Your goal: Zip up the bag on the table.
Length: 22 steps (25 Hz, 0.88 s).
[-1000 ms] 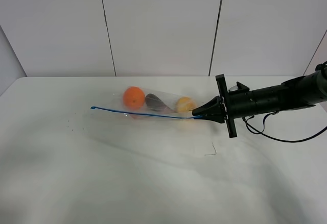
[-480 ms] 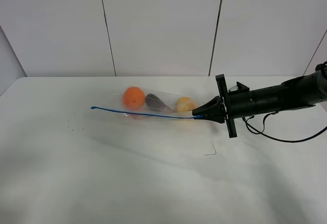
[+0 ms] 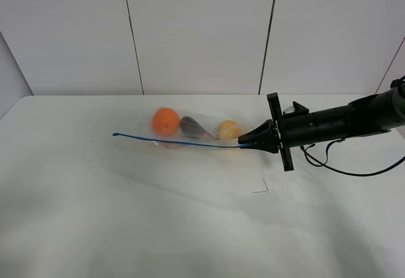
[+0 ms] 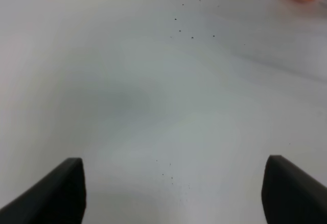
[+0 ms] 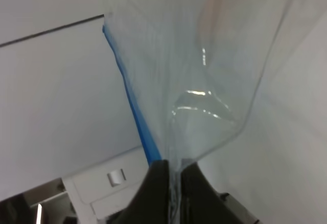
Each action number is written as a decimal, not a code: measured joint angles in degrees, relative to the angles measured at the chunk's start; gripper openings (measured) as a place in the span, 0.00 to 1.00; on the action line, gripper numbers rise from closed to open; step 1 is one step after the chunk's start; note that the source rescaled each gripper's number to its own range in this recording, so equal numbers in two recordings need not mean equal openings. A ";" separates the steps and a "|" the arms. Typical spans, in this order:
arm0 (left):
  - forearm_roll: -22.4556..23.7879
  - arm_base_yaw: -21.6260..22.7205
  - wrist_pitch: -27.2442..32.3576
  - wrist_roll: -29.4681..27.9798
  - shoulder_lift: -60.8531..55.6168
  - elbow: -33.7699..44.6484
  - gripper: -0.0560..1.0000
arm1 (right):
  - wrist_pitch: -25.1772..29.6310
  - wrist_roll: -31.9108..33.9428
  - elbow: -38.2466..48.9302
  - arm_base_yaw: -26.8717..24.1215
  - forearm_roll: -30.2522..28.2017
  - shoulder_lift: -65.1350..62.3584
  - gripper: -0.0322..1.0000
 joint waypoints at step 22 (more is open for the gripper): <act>0.00 0.00 -0.05 0.00 0.00 0.00 1.00 | -1.13 29.28 -32.41 1.89 -60.67 -0.05 1.00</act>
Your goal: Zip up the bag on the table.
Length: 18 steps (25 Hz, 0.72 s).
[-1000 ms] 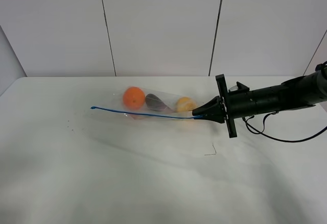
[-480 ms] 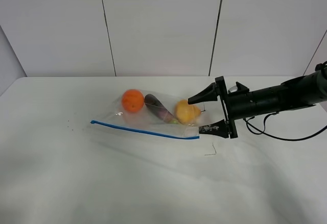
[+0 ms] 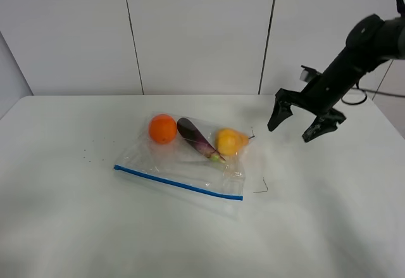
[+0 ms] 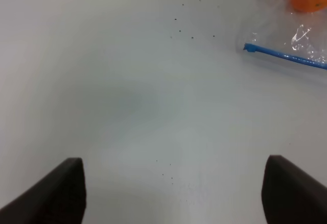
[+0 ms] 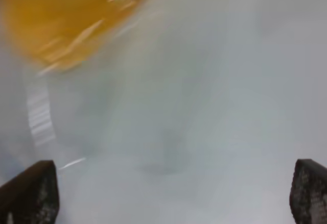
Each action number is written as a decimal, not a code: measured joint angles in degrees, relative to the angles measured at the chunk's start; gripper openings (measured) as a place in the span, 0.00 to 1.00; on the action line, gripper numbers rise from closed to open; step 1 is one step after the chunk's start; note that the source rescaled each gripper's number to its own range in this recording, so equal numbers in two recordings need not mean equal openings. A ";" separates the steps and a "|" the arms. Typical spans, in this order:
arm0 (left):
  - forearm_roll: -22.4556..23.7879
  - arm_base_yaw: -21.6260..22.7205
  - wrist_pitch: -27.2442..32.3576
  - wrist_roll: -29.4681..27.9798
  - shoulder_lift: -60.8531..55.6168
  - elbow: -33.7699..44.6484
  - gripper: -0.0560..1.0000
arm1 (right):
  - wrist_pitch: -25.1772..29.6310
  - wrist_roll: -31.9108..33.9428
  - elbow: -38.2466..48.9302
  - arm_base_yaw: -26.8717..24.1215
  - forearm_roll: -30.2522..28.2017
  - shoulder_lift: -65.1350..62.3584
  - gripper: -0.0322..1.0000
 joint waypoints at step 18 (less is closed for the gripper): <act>0.00 0.00 0.00 0.00 0.00 0.00 1.00 | 1.67 7.82 0.83 0.10 -15.38 -6.60 1.00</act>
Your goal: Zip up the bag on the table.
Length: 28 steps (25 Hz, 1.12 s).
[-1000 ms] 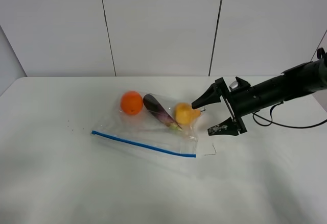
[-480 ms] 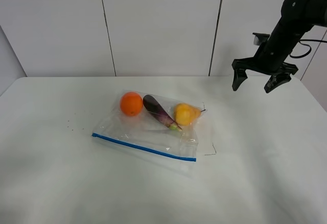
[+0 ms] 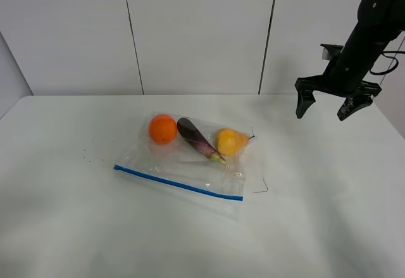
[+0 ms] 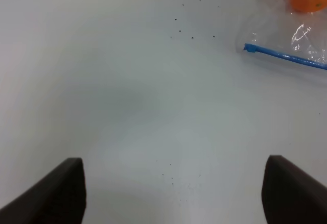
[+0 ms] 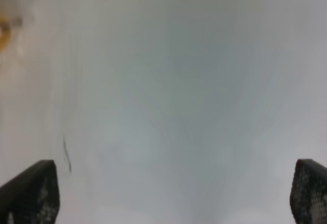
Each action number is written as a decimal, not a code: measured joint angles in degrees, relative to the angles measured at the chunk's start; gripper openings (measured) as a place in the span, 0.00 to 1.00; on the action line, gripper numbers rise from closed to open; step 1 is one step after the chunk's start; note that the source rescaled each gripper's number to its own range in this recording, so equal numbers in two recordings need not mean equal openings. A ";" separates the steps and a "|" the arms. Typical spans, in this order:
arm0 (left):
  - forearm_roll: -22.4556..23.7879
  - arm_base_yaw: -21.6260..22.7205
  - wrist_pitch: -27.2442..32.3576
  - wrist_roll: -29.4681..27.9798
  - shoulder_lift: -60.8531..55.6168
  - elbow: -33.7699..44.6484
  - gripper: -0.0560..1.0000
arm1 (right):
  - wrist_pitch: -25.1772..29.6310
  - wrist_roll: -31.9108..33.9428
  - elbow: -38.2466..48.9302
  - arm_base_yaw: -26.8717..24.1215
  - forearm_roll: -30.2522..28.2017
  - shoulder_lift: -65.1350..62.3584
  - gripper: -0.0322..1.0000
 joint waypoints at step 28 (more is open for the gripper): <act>0.23 0.00 0.00 0.00 0.00 0.00 1.00 | -8.33 0.00 60.49 0.00 -2.81 -90.15 1.00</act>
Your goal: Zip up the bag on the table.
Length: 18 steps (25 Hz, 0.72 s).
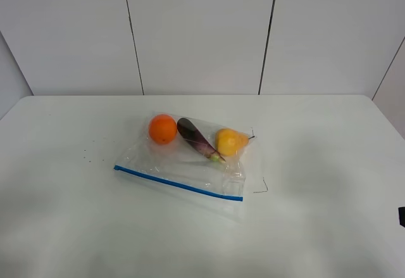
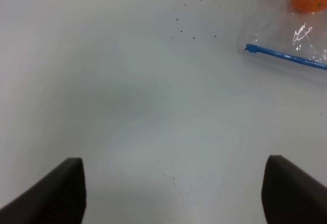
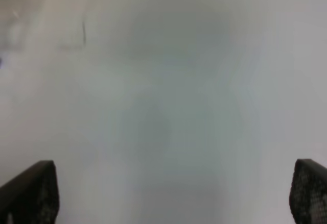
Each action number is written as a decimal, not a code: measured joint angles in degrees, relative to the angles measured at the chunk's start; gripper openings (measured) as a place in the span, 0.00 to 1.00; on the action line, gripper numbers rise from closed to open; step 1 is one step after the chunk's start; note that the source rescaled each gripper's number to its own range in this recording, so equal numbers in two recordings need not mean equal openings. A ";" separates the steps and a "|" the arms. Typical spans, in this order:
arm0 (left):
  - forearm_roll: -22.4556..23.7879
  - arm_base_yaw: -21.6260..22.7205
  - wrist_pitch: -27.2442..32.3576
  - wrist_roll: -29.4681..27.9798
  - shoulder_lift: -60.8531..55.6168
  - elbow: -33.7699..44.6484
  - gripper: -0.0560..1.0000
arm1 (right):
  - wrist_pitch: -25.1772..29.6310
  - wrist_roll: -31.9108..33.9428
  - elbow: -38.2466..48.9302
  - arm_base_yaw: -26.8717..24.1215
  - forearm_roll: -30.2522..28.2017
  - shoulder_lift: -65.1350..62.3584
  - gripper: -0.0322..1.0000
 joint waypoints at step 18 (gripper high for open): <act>0.00 0.00 0.00 0.00 0.00 0.00 1.00 | -2.23 3.24 1.72 0.00 -2.58 -20.47 1.00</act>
